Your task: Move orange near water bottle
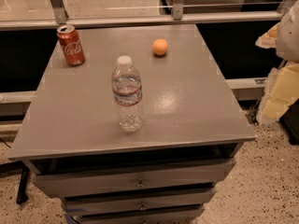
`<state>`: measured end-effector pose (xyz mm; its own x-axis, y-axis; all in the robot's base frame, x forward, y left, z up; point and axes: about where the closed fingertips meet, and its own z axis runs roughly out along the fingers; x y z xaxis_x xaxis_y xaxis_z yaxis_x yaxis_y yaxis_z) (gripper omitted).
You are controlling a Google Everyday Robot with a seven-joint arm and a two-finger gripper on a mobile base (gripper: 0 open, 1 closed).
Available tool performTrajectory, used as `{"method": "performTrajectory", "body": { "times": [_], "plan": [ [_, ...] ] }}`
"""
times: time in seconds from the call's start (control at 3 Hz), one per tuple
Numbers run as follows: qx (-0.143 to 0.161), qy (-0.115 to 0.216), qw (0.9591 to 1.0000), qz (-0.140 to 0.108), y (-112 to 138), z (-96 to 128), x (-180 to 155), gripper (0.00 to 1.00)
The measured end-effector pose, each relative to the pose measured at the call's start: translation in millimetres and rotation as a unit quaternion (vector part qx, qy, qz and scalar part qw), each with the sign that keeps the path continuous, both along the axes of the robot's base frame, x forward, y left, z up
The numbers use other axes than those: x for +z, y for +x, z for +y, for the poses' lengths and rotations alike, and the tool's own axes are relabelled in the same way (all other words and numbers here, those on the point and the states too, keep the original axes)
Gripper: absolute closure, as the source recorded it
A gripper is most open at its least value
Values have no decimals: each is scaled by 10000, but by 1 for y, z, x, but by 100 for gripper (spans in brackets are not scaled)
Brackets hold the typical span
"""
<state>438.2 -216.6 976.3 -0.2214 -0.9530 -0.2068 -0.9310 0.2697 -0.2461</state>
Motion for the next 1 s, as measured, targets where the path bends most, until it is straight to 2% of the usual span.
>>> {"method": "performTrajectory", "body": {
  "times": [0.33, 0.67, 1.0],
  "plan": [
    [-21, 19, 10000, -53, 1, 1, 2, 0],
    [-19, 366, 9993, -113, 22, 16, -11, 0],
    [112, 1009, 9945, -270, 68, 48, -35, 0]
  ]
}}
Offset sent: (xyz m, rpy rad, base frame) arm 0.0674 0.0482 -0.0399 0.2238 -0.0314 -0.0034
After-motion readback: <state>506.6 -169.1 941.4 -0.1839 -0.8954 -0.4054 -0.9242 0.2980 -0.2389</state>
